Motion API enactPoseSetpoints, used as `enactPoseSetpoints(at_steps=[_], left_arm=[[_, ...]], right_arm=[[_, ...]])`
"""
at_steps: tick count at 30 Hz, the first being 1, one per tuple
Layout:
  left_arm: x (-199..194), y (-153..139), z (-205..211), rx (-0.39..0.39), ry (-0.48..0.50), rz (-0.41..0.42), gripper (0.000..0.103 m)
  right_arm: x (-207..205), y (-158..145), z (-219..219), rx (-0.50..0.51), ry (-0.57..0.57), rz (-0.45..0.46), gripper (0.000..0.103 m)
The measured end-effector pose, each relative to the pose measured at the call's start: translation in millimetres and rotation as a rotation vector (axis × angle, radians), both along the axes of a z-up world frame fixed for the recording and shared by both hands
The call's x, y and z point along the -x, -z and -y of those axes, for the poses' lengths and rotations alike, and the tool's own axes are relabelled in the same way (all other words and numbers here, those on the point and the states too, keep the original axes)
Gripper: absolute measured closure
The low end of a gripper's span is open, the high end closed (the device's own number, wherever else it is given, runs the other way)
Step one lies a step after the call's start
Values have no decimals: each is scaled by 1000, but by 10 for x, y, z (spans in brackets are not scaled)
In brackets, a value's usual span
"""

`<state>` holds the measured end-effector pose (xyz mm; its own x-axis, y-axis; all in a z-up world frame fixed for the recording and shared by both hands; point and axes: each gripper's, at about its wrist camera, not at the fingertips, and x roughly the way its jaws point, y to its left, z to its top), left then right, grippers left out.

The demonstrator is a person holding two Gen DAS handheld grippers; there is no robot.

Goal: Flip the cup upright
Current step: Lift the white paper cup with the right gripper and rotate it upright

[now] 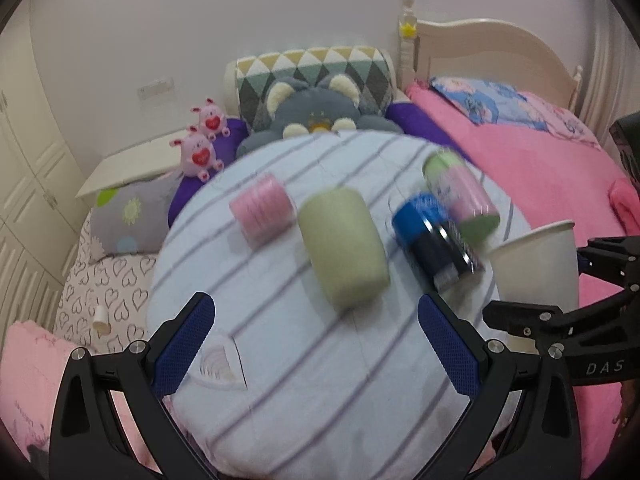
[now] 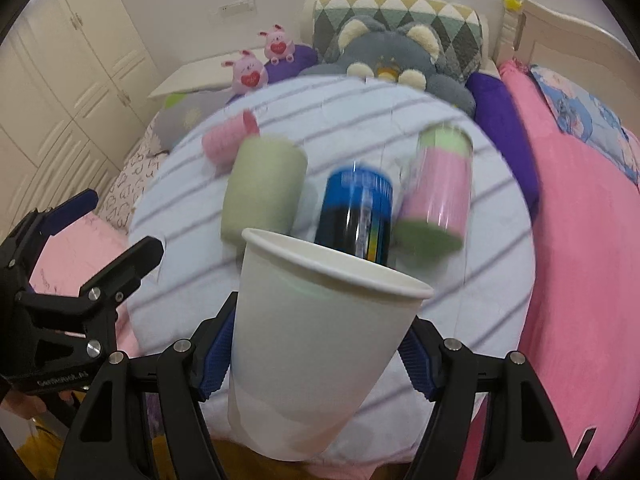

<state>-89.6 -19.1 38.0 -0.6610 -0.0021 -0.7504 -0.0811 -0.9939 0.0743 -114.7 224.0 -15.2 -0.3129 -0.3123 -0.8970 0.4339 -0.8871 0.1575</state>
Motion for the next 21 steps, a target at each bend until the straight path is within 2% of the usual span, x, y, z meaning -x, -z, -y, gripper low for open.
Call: enactPoseSetpoints(at_steps=[10,15,18,21], left_arm=[[-270,464,61,16,-32,88,0],[-276,612,168,10,-52,124,0],[-275,649,192,4,-57,127,0],[-287,648,187,0,-51,127,0]], right_arm=[[-186,587,-38,-20,-14,87,31],[-153,769,26,-11,-17,122,30],[-127,841,80,-52,-27,122,29],[-137,854,44,-24,-17,129,23]])
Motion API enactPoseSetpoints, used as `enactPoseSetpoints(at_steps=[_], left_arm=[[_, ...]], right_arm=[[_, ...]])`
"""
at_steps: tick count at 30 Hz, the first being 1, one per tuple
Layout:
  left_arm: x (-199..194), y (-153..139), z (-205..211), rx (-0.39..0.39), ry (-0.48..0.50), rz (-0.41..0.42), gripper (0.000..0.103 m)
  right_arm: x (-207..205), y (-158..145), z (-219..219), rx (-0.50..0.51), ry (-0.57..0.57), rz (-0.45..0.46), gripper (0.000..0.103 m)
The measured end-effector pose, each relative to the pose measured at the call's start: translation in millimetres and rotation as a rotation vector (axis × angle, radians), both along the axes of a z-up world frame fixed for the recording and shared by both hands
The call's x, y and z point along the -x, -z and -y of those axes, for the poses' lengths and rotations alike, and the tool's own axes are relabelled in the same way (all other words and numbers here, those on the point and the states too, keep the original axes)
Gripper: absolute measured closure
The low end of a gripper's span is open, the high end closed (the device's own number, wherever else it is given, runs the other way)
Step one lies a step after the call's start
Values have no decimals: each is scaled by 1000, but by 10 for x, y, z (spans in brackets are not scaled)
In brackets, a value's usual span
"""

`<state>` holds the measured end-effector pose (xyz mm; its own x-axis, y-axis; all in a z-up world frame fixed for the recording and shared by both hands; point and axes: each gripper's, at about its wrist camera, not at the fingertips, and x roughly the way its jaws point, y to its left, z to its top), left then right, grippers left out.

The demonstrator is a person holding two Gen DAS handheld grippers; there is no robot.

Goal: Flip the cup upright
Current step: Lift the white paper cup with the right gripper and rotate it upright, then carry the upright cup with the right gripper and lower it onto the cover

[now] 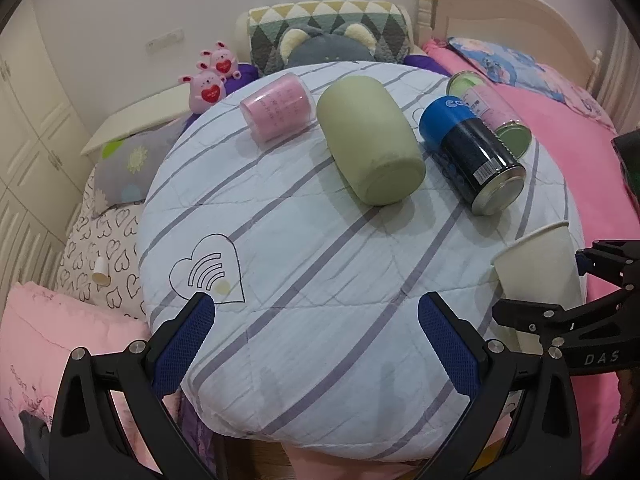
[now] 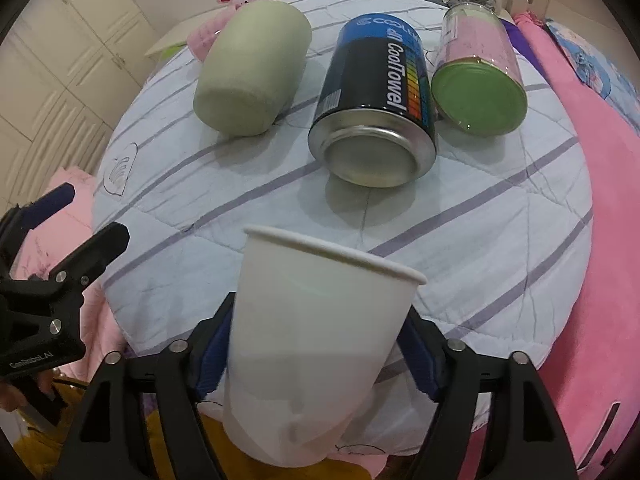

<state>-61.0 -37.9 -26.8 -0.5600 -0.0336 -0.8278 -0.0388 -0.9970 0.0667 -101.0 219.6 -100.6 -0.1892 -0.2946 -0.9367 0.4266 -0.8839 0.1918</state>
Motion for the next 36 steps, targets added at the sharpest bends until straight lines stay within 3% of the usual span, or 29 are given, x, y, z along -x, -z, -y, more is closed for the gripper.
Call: enactPoseSetpoints(at_steps=[36], left_arm=[[-171,-264,-125,-56,-22,-70,0]], right_arm=[[-95,-510,-261,68,37,-121,23]])
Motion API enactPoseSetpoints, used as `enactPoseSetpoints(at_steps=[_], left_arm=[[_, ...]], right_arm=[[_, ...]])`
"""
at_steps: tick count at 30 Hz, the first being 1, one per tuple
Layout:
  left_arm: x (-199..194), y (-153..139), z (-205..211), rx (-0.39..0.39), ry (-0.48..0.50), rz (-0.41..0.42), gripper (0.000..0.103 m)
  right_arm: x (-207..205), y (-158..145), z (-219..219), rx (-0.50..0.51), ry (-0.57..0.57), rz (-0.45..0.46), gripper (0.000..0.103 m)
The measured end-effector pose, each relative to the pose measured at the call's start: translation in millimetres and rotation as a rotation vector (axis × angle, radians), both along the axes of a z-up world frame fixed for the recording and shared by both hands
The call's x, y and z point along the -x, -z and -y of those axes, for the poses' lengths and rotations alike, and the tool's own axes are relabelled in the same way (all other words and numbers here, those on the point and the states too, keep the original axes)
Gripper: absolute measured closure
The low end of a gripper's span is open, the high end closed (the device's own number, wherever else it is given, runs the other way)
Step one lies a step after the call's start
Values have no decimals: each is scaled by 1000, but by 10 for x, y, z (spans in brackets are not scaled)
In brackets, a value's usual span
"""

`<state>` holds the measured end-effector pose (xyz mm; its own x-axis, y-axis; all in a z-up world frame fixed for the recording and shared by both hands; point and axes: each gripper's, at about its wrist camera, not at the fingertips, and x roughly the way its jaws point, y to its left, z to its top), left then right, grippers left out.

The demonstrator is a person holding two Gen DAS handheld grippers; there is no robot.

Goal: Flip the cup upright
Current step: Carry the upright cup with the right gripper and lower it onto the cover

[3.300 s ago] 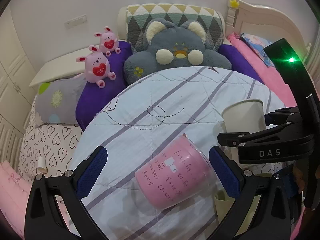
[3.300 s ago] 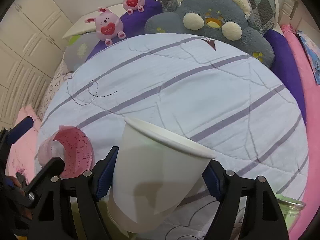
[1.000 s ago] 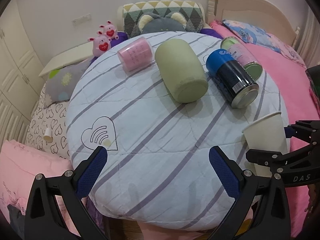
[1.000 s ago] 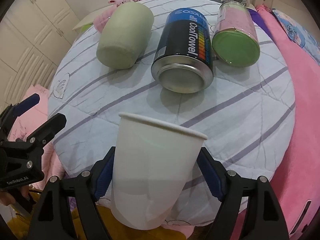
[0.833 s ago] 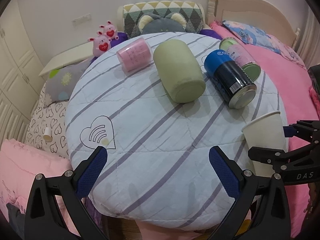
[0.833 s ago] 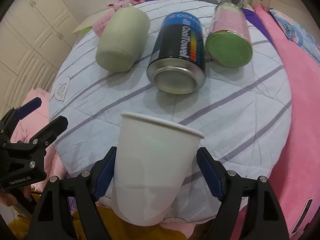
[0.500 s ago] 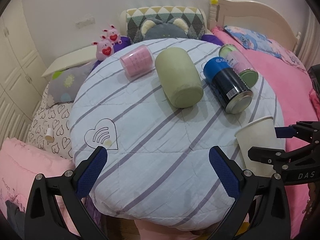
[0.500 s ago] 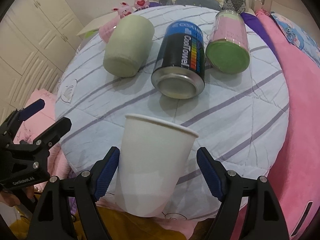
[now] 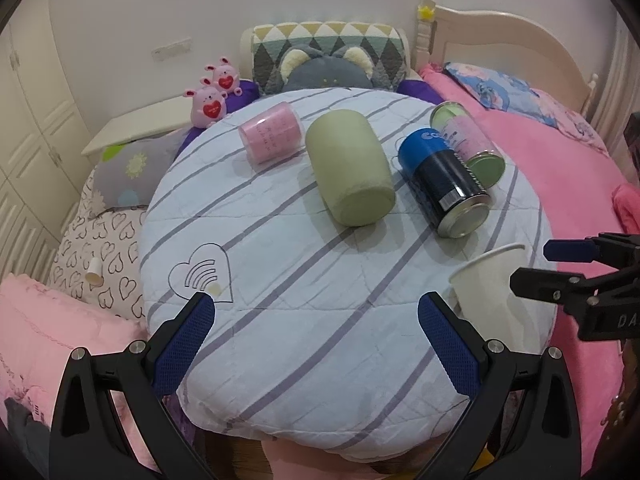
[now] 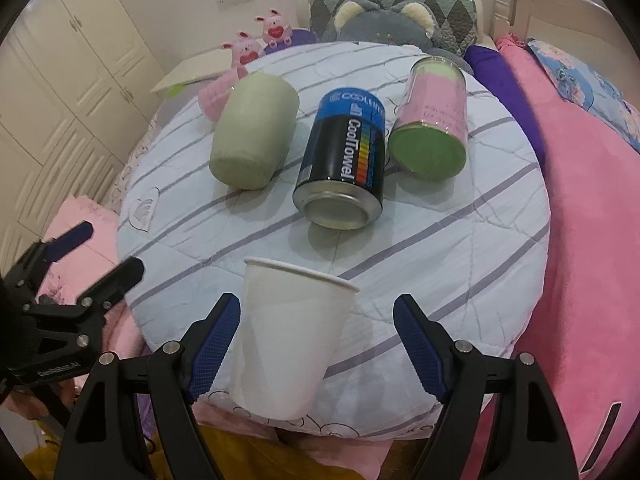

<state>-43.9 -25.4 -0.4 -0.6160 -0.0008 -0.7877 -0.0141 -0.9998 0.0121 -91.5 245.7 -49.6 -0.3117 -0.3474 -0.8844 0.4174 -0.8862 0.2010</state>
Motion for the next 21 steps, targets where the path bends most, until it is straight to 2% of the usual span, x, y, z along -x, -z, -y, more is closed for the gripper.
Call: enactPoseSetpoints(at_steps=[7,16,21], left_arm=[[-10,-28,-181,-31,13,-6,0],[44,-23,-722,-31,36,13,0],[149,89,-964,-49,23,63,0]], right_arm=[[-28,-104,-183,17,25,-49,23],[-21,-103,-692,37,59,-90,23],[41,-57,-887,19,45,-115,23]])
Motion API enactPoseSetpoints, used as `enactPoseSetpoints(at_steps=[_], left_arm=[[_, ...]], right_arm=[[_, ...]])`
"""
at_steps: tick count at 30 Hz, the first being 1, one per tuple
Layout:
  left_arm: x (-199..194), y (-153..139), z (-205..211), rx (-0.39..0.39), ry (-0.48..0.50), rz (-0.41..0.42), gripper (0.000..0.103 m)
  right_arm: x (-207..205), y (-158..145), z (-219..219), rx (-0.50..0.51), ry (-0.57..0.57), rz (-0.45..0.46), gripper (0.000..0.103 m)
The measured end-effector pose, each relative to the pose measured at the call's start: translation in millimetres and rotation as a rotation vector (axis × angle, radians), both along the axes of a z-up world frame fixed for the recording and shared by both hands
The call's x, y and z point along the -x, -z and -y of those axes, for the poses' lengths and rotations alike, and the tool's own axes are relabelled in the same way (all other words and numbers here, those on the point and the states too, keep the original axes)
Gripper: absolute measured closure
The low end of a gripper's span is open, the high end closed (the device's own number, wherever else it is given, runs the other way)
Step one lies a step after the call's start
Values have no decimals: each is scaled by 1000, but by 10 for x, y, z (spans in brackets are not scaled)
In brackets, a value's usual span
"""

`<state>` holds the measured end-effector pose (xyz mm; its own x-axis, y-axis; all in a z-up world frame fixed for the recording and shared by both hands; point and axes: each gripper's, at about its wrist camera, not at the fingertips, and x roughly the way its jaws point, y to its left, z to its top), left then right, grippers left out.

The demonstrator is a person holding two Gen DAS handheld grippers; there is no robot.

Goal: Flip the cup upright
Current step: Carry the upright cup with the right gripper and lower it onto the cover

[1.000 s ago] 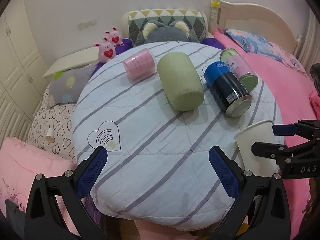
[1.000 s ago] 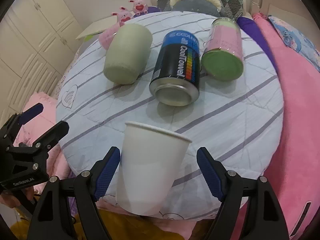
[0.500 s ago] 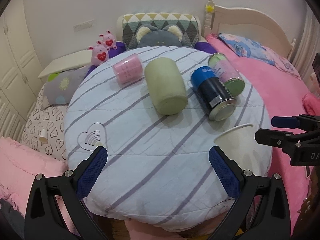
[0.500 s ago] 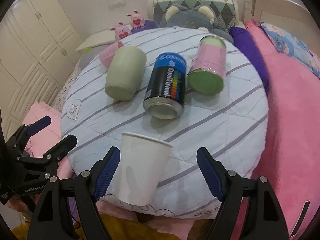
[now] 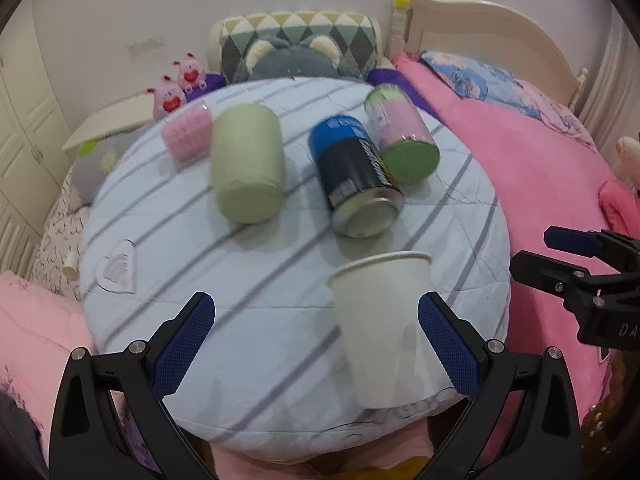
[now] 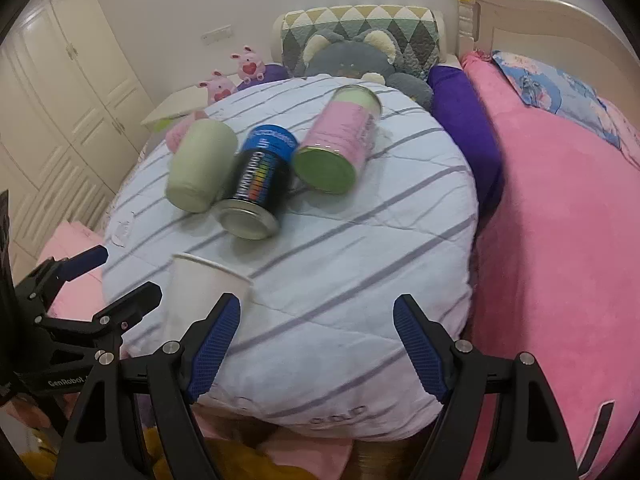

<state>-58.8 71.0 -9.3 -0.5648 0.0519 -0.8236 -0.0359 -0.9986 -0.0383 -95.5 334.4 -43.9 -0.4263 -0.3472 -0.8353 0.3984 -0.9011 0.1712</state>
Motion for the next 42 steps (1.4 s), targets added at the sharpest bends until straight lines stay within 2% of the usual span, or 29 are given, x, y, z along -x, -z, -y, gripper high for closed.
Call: enactPoseSetpoints(at_steps=[3,12,16,17,18,19,20,21,29,34,38,42], left_arm=[[65,95,-68,-59,2,53,0],[257,361,-121,-122,-61,169,0],[308,434,-114,-153,-73,188,0],[322,446,-95,-185,-74,191,1],[326,444,-82,-206,-72,191,6],[331,432,-82,-207,-67,185,11],[339,417,-96,-189,-62,173,25],[345,405,-104,-170,-57,162,28],[344,325,-131,-129,-33,104,28],[333,145,-108,-77,-27,25,28],[326,7,-77,-86,-8,-37,28],[330,-121,-2,-61,-6,-116,28]], right_arm=[[65,76,-82,30,-30,27,23],[255,358,-231,92,-58,99,23],[344,457,-291,108,-52,129,23],[363,476,-304,113,-55,138,23],[377,484,-319,117,-54,142,23],[396,494,-344,120,-46,142,23],[411,496,-358,118,-40,140,23],[427,499,-373,118,-34,139,23],[481,519,-395,140,-29,142,23],[482,534,-310,151,-47,149,23],[475,488,-236,156,-47,124,23],[458,407,-118,132,-37,63,23]])
